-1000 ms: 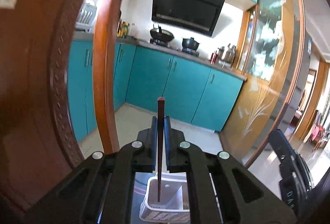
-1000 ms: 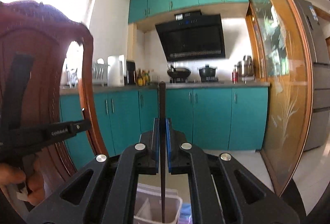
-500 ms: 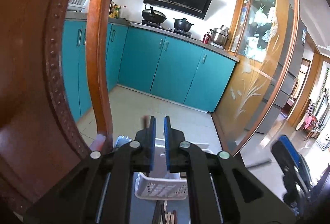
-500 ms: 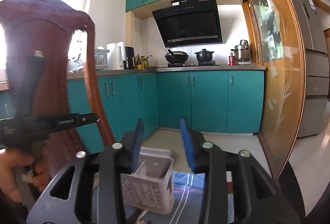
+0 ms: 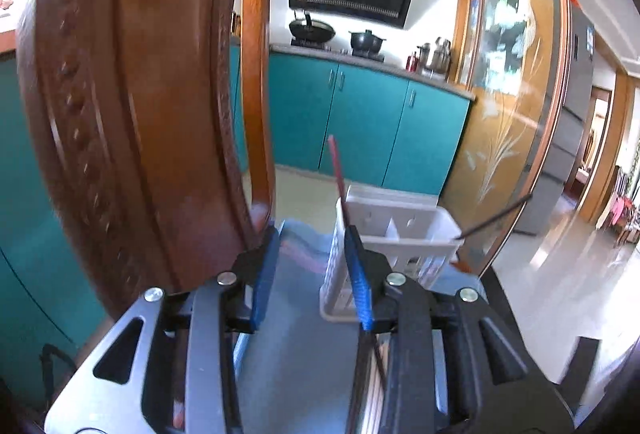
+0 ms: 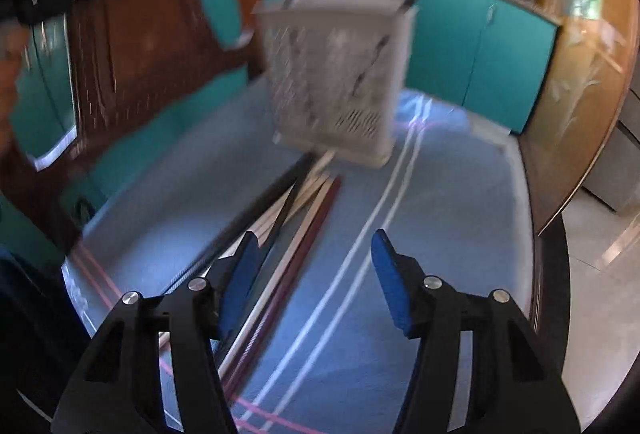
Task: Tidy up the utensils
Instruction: 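Lower both open tools back toward the remaining chopsticks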
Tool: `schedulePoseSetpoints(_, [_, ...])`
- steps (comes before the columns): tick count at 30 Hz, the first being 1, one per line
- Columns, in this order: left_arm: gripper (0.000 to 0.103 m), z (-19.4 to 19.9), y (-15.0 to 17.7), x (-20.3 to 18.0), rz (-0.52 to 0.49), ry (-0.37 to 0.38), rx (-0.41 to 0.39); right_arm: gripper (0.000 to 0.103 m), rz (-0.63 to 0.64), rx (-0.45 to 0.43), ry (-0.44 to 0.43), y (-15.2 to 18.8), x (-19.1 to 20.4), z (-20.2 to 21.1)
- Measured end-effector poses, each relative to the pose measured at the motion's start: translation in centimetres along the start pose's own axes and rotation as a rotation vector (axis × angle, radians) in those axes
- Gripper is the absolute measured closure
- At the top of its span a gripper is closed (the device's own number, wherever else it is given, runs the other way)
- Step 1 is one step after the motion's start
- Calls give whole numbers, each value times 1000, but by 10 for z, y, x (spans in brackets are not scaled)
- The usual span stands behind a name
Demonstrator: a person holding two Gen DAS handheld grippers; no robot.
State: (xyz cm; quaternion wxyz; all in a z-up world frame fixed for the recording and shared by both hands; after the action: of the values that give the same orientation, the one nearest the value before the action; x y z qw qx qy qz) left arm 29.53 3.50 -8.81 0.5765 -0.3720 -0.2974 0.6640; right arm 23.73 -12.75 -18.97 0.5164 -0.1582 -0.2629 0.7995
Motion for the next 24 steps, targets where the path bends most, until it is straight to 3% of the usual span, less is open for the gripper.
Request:
schedulePoseSetpoints(2, [61, 3, 4, 3, -12, -8, 3, 45, -14, 55, -42, 5, 10, -14])
schedulePoseSetpoints(7, [60, 4, 18, 12, -48, -52, 18, 46, -56, 135, -67, 11, 21, -36])
schedulePoseSetpoints(9, [60, 1, 22, 16, -45, -50, 41, 53, -79, 144, -91, 12, 22, -38])
schedulePoseSetpoints(11, [60, -1, 24, 19, -34, -35, 61, 65, -89, 147, -95, 14, 22, -37])
schedulePoseSetpoints(16, [60, -3, 25, 21, -30, -27, 80, 79, -79, 145, -72, 16, 18, -34])
schedulePoseSetpoints(21, [60, -10, 28, 12, -51, -38, 104, 83, -110, 133, -73, 19, 9, -30])
schedulePoseSetpoints(24, [60, -16, 33, 8, -68, -47, 121, 97, -130, 114, -68, 17, -1, -28])
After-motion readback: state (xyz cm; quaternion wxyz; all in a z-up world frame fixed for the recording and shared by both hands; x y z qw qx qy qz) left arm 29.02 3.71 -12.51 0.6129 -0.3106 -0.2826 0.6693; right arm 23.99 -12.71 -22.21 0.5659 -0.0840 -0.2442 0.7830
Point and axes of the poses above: each gripper's, at about its wrist camera, not at the fingertips, and z roughly against the way its jaws point, x to its left, y to its underside, the point moved 7 cm from there along -z, roughly the way its jaws point, and after that the axes turned 8 degrees about x, right-handed, at the moved point
